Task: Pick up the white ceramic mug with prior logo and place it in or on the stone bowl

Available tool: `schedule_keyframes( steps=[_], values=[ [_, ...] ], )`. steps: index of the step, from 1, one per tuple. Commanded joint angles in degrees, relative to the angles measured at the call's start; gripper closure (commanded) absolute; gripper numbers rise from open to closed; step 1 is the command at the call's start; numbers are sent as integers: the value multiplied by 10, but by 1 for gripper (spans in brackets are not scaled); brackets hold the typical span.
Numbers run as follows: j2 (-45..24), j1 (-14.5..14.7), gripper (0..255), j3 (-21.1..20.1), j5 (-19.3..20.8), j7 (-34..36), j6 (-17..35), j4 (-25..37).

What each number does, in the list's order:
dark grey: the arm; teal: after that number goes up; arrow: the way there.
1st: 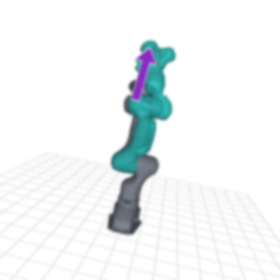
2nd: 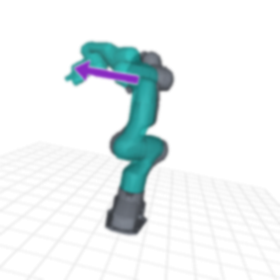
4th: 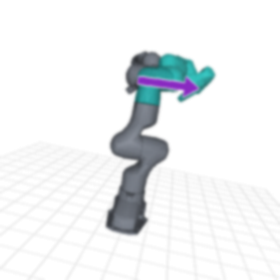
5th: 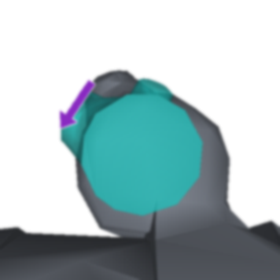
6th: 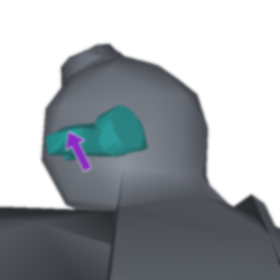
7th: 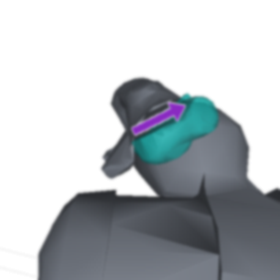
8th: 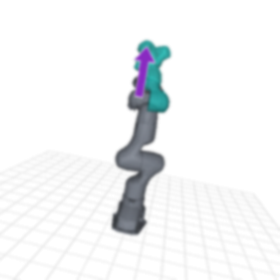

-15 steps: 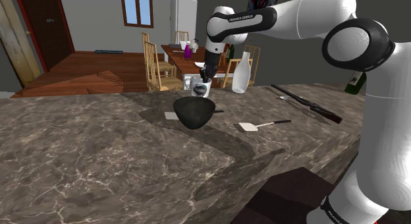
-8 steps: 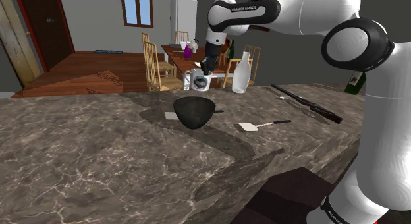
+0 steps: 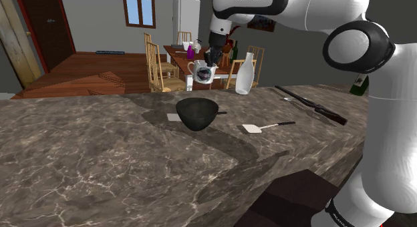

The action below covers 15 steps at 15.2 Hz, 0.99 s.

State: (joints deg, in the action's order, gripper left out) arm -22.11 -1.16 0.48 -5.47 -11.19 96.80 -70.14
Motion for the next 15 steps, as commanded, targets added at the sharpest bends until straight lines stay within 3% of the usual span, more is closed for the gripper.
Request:
schedule_keyframes(
  steps=[1, 4, 9, 15],
  values=[
    [-4, -1, 255, 0, 0, 1, -17, 22],
    [-12, -1, 255, 0, 0, 2, -40, 53],
    [80, 35, 255, -14, 8, 49, 2, -78],
    [162, 74, 255, -40, 15, 113, 29, -182]
  ],
)
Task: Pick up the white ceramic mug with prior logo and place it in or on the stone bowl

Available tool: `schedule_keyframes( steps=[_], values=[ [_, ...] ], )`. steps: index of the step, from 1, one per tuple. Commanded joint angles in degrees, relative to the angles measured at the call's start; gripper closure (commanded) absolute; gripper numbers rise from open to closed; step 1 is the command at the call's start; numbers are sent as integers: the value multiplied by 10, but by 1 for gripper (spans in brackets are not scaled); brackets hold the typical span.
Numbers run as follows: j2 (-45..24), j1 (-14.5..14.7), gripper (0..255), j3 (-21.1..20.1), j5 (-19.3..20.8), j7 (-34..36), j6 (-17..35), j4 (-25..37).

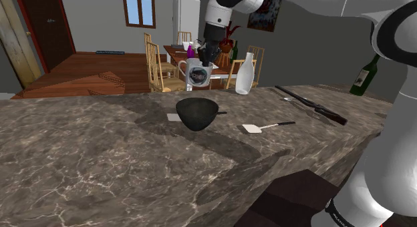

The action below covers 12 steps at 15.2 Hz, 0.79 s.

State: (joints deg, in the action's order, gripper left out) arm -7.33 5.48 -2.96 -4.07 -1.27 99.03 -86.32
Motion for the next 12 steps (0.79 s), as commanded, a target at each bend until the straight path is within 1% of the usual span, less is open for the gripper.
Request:
schedule_keyframes(
  steps=[1, 3, 12],
  values=[
    [25, 14, 255, -11, 2, 25, 10, -34],
    [45, 25, 255, -20, 3, 46, 15, -56],
    [50, 25, 255, -21, 2, 41, 86, -133]
  ],
)
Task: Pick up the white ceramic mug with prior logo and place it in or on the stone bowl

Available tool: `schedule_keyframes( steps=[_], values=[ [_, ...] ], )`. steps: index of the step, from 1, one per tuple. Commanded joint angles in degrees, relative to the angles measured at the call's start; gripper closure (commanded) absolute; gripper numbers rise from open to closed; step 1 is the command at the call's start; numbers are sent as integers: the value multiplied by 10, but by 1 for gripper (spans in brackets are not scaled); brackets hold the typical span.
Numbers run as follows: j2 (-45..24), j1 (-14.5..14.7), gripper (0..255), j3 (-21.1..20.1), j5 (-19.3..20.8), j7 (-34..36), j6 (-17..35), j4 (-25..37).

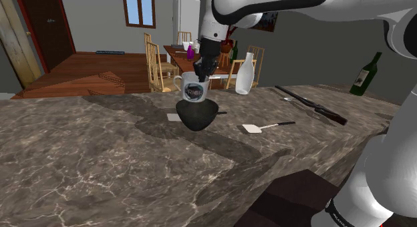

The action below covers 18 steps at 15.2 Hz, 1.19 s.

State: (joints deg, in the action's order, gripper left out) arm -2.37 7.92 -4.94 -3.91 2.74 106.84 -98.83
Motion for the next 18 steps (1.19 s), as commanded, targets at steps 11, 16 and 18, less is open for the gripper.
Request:
schedule_keyframes(
  steps=[11, 16, 18],
  values=[
    [-1, 1, 255, -1, -1, -2, 56, -54],
    [-1, 1, 0, -1, -1, -2, 56, -54],
    [-1, 1, 0, -1, -1, -2, 56, -54]
  ],
)
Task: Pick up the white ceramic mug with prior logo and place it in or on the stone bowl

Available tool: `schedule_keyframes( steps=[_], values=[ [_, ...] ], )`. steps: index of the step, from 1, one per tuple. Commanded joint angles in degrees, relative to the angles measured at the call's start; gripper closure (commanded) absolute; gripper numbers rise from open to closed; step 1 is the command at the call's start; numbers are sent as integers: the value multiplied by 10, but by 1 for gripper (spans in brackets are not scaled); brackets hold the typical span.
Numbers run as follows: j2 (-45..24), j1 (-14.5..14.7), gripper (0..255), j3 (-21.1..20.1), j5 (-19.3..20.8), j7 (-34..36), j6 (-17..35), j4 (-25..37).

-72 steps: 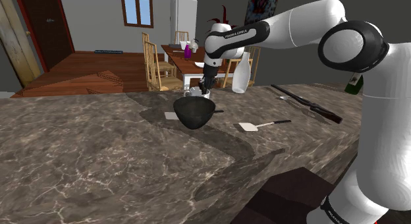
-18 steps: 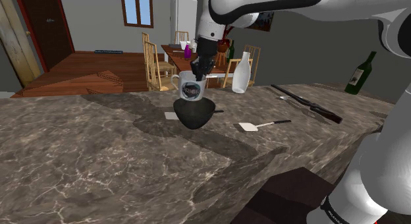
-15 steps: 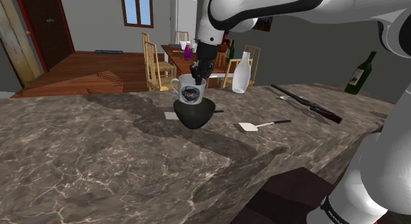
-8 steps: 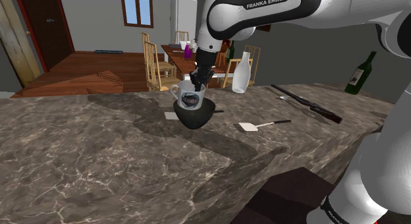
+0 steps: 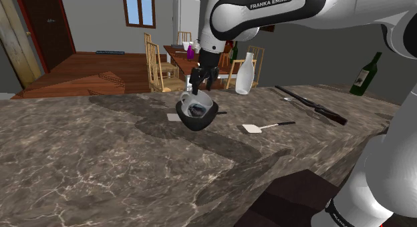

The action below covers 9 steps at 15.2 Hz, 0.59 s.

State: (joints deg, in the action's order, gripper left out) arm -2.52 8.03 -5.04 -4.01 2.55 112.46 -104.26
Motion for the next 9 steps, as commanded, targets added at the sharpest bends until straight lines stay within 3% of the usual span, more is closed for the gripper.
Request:
schedule_keyframes(
  steps=[1, 6, 9],
  values=[
    [0, 0, 0, 0, 0, 0, 0, 0],
    [11, -2, 0, 2, 0, 0, -70, 59],
    [11, -2, 0, 2, 0, 0, -70, 59]
  ],
)
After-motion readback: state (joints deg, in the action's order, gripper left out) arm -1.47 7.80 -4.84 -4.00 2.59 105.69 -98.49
